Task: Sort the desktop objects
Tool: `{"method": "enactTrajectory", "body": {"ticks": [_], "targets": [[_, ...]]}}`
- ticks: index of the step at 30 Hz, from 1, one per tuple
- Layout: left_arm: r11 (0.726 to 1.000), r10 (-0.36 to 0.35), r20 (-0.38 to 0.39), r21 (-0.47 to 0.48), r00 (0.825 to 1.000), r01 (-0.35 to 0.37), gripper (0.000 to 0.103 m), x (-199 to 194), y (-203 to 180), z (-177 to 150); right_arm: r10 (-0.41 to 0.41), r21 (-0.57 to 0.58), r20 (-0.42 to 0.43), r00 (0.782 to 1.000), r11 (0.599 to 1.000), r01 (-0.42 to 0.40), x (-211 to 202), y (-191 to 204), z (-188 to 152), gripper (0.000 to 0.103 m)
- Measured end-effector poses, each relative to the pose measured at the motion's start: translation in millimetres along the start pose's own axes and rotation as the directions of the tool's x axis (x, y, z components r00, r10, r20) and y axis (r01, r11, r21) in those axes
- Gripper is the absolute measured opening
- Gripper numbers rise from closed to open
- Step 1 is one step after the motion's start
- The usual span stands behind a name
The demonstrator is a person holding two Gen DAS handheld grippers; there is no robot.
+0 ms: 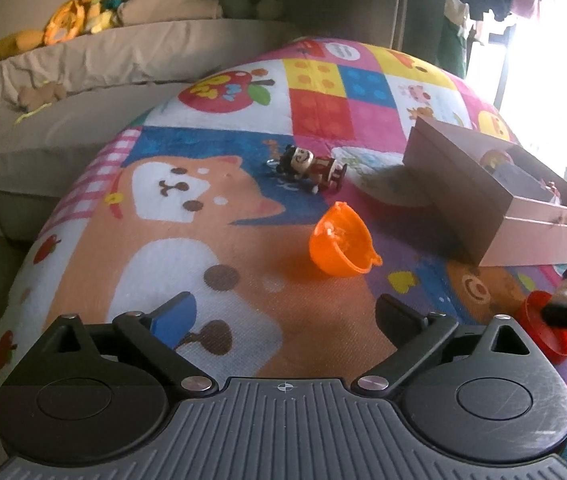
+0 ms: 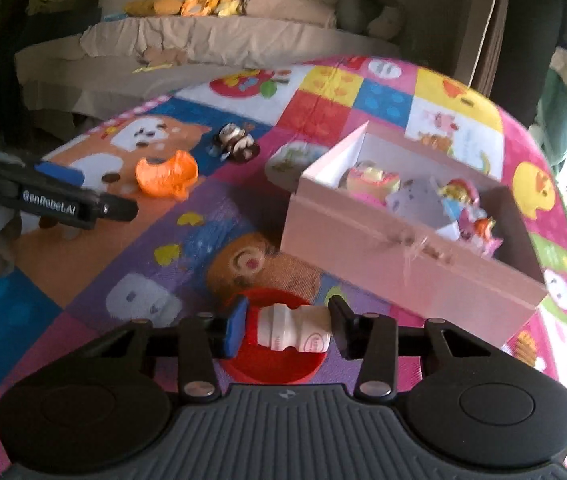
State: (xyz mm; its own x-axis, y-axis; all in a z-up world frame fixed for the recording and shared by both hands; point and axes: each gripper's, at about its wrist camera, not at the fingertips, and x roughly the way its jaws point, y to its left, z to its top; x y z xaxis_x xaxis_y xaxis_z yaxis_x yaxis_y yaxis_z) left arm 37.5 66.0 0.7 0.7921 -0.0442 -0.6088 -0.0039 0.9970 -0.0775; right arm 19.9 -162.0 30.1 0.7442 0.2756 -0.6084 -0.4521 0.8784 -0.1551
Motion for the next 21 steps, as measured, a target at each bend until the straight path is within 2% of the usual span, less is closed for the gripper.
{"method": "enactTrajectory", "body": {"ticks": [5, 7, 11, 14, 20, 21], "targets": [[1.0, 0.001, 0.0, 0.001, 1.0, -0.001, 0.1, 0, 0, 0, -0.04, 0.088, 0.032, 0.999, 0.995, 0.037, -20, -24, 6, 0.043], [1.0, 0.009, 0.001, 0.003, 1.0, -0.009, 0.1, 1, 0, 0, -0.078, 0.119, 0.008, 0.997, 0.99, 0.076, -20, -33, -2, 0.043], [1.0, 0.023, -0.002, 0.009, 1.0, -0.023, 0.1, 1, -2, 0, -0.096, 0.187, -0.065, 0.993, 0.977, 0.106, -12, -46, -29, 0.043], [0.999, 0.035, -0.002, 0.02, 0.999, -0.035, 0.1, 1, -4, 0, -0.099, 0.222, -0.069, 0.993, 0.969, 0.112, -12, -49, -43, 0.044], [0.998, 0.035, 0.041, 0.054, 0.999, -0.037, 0.1, -12, -13, 0, -0.155, 0.323, -0.033, 0.987, 0.933, 0.158, -21, -68, -54, 0.07], [0.999, 0.012, 0.043, 0.052, 0.999, -0.014, 0.1, -16, -17, 0, -0.168, 0.341, -0.035, 0.985, 0.925, 0.17, -23, -74, -55, 0.077]]}}
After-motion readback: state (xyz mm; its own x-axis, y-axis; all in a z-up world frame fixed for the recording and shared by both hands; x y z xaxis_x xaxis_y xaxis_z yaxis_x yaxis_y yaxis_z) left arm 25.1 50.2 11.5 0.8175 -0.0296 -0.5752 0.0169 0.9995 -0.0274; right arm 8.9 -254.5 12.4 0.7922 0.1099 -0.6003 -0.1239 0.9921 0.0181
